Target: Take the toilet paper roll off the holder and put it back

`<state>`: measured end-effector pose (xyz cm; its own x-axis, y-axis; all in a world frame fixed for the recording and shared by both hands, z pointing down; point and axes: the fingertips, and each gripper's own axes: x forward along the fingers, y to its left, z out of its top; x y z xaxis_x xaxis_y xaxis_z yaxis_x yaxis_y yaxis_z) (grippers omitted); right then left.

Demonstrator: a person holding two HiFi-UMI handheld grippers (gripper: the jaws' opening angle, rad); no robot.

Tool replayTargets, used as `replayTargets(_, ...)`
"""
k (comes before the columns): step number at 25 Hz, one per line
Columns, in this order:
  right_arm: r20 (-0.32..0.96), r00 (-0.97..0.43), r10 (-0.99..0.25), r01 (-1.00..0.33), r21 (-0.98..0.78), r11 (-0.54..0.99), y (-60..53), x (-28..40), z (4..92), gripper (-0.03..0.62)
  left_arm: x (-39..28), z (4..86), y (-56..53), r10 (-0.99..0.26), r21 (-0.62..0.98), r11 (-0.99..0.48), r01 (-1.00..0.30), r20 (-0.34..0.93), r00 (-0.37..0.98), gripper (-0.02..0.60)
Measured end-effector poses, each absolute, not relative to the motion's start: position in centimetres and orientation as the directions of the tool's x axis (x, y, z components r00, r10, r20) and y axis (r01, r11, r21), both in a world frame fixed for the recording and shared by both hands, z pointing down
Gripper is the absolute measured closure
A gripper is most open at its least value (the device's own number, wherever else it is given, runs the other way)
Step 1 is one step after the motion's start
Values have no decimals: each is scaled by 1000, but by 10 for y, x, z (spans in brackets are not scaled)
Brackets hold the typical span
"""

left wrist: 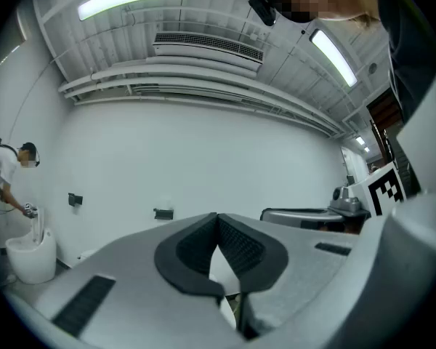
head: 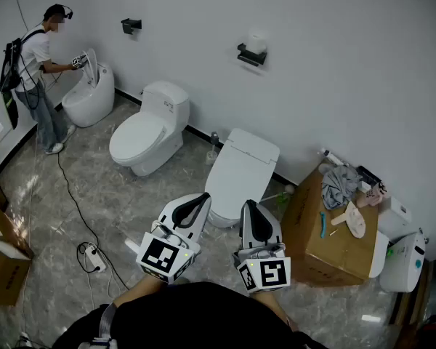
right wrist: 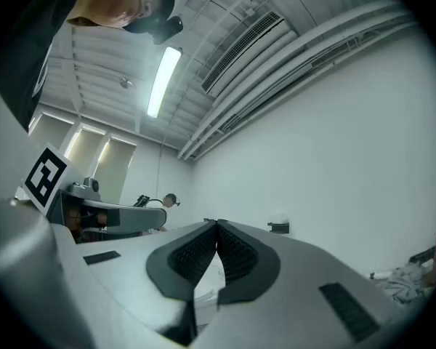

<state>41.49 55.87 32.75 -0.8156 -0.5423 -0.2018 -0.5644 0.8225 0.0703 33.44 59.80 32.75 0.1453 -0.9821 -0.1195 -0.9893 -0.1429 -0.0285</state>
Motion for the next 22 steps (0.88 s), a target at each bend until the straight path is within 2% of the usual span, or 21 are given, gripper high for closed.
replayTargets(16,-239,-789,-566,-585,16,811,540,389,323,571,307,328,581,-976,-38,-177,-983,-118,181,575)
replayTargets(22,-213,-780,-588,-601,-8,800,541,379,340,571,293,337,579,-976,-34,-186,-982,-108,188,575)
